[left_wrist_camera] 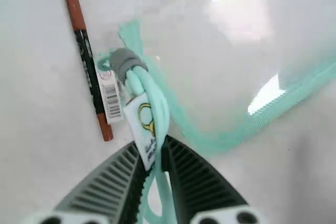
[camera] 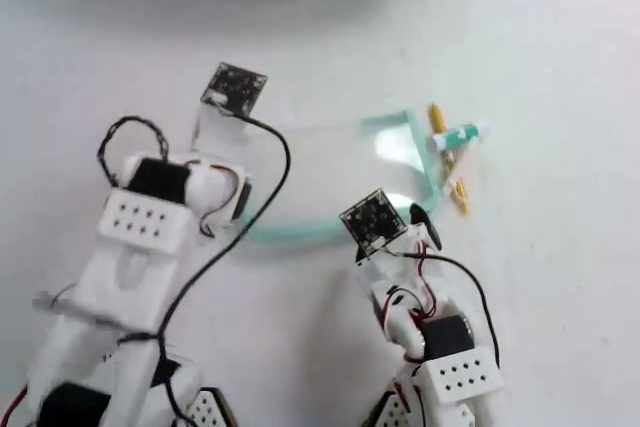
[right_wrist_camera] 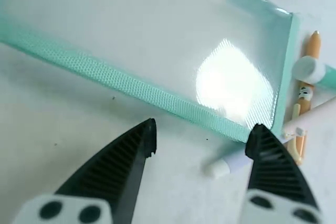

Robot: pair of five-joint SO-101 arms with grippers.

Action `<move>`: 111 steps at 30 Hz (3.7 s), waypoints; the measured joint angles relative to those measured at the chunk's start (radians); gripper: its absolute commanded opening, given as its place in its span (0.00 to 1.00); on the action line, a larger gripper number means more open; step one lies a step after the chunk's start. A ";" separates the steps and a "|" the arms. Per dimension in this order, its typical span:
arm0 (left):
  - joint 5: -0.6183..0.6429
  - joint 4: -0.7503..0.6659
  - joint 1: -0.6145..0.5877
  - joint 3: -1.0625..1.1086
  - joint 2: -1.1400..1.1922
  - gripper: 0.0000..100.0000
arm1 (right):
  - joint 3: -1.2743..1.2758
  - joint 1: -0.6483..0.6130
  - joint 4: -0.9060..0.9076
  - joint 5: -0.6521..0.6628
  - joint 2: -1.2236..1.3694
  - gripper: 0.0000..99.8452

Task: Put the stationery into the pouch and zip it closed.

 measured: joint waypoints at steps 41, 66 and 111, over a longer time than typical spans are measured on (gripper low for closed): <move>-0.052 0.333 0.011 -0.624 -0.227 0.02 | 0.000 0.000 0.000 0.000 0.000 0.28; -0.052 0.430 0.199 -0.878 -0.229 0.02 | 0.000 0.000 0.000 0.000 0.000 0.28; 0.021 0.531 0.348 -1.564 0.196 0.02 | 0.000 0.000 0.000 0.002 0.000 0.28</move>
